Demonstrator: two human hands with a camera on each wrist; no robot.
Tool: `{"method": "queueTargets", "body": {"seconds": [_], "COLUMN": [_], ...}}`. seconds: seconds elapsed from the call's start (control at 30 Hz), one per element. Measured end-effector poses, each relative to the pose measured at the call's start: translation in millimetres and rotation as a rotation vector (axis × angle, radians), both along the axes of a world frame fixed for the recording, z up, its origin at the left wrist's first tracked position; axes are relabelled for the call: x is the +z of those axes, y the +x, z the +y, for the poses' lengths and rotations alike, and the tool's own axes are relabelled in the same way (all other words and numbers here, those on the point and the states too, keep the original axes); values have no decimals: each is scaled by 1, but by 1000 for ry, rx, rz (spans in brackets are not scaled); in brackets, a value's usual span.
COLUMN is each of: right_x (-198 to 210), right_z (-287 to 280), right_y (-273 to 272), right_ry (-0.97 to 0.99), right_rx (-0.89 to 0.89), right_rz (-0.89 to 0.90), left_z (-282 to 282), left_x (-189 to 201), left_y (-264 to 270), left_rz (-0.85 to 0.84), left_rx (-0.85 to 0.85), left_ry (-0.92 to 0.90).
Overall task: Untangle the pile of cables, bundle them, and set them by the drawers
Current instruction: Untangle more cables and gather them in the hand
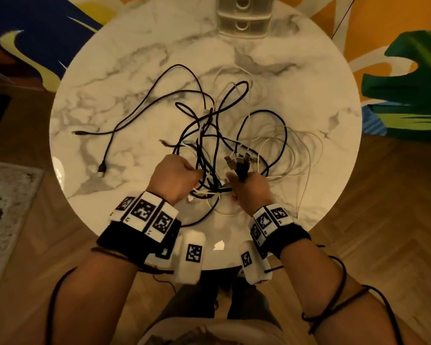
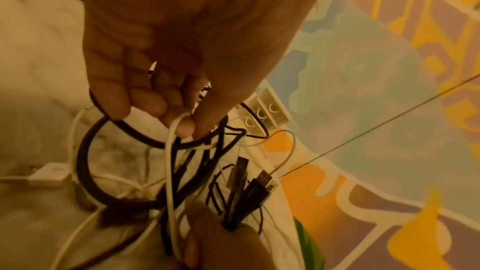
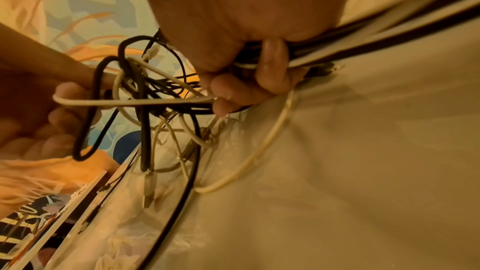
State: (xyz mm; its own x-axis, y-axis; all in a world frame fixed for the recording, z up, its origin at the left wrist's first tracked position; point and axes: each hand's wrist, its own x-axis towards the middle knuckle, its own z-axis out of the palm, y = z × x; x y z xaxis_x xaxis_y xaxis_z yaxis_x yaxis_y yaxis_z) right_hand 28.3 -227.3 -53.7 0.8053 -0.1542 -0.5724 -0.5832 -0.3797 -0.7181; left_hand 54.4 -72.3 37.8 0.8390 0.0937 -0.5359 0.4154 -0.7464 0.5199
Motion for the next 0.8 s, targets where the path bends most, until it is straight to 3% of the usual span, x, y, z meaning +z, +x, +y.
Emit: {"method": "queueTargets", "body": {"seconds": [0.1, 0.17, 0.27, 0.37, 0.6, 0.67, 0.8], "right_x": [-2, -2, 0, 1, 6, 6, 9], "right_z": [1, 2, 3, 1, 1, 1, 3], "right_y": [1, 1, 1, 1, 2, 2, 1], "right_ry": [-4, -12, -28, -18, 58, 8, -24], "right_rx": [4, 17, 18, -1, -45, -27, -13], "right_rz": [1, 11, 14, 24, 70, 79, 99], "left_z": [-2, -2, -4, -7, -10, -7, -5], "left_x": [3, 1, 1, 7, 7, 7, 12], "left_y": [-1, -2, -8, -18, -36, -35, -19], "left_rz": [-61, -100, -96, 12, 75, 94, 151], "left_rx": [-71, -78, 79, 275, 314, 251, 134], "left_ry": [155, 129, -190, -563, -990, -986, -728]}}
